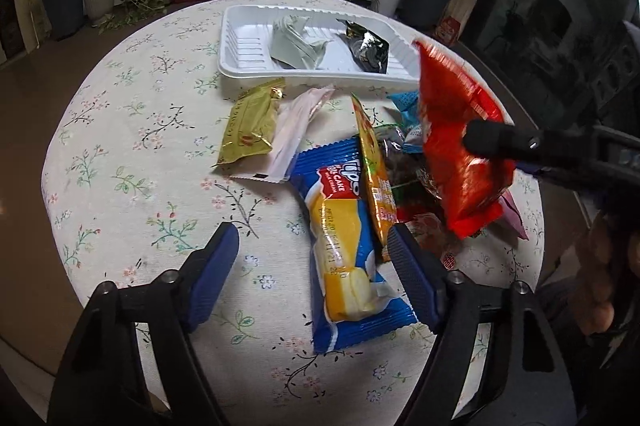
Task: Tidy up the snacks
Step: 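Grasp the blue roll-cake pack with the left tool while the right tool grasps the red chip bag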
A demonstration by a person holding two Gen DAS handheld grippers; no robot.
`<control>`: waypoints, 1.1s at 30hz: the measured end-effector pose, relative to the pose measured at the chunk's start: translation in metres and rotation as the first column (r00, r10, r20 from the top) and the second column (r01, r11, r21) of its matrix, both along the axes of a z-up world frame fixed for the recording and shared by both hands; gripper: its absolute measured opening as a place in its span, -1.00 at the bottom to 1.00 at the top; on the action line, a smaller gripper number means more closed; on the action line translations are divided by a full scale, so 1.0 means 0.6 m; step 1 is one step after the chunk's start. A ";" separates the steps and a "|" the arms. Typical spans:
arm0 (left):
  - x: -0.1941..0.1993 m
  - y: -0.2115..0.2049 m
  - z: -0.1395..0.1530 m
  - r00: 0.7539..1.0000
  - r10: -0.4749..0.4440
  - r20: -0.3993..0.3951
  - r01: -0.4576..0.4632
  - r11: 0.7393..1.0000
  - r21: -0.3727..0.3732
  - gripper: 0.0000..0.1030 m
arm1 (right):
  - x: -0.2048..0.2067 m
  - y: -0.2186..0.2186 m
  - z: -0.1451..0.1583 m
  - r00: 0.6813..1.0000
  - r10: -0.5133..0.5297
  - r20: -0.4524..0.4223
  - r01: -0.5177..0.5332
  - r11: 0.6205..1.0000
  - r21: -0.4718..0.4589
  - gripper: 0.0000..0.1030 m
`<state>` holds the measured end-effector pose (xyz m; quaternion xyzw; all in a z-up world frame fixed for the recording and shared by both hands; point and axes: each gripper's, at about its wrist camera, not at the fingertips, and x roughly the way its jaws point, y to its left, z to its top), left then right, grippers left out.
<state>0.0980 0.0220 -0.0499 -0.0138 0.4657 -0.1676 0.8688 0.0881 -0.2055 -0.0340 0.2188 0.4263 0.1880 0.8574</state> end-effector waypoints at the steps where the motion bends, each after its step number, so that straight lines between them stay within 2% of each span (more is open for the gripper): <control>1: 0.001 -0.002 0.001 1.000 -0.011 -0.008 0.011 1.000 0.002 0.41 | -0.002 -0.005 0.004 1.000 -0.004 0.013 0.004 1.000 0.008 -0.39; 4: 0.004 -0.010 -0.010 0.997 -0.051 -0.065 0.054 0.997 0.046 0.40 | -0.008 -0.028 0.005 0.999 -0.022 0.030 0.021 0.999 0.040 -0.38; 8: 0.017 -0.016 -0.031 0.993 -0.041 -0.115 0.050 0.995 0.085 0.40 | -0.006 -0.041 -0.006 0.999 -0.038 0.016 0.037 0.998 0.054 -0.38; 13: 0.046 -0.034 -0.041 0.987 -0.058 -0.148 0.079 0.986 0.144 0.40 | -0.011 -0.037 -0.006 0.999 -0.029 0.031 0.028 0.999 0.033 -0.38; 20: 0.093 -0.060 -0.052 0.985 -0.055 -0.165 0.088 0.975 0.202 0.40 | -0.010 -0.048 -0.017 0.999 -0.046 0.004 0.046 0.998 0.054 -0.38; 23: 0.100 -0.058 -0.062 0.990 -0.041 -0.133 0.068 0.976 0.208 0.19 | -0.015 -0.044 -0.012 0.999 -0.041 0.022 0.041 0.999 0.026 -0.39; 27: 0.107 -0.039 -0.059 0.995 -0.004 -0.104 0.021 0.987 0.161 -0.50 | -0.014 -0.051 -0.015 0.998 -0.052 0.019 0.051 0.998 0.022 -0.39; 29: 0.114 -0.024 -0.059 0.994 0.002 -0.113 0.011 0.993 0.115 -0.51 | -0.014 -0.048 -0.014 0.999 -0.047 0.023 0.046 0.999 0.018 -0.39; 33: 0.101 -0.016 -0.058 0.994 0.002 -0.108 0.010 0.995 0.102 -0.51 | -0.015 -0.049 -0.014 0.999 -0.047 0.028 0.046 0.999 0.013 -0.39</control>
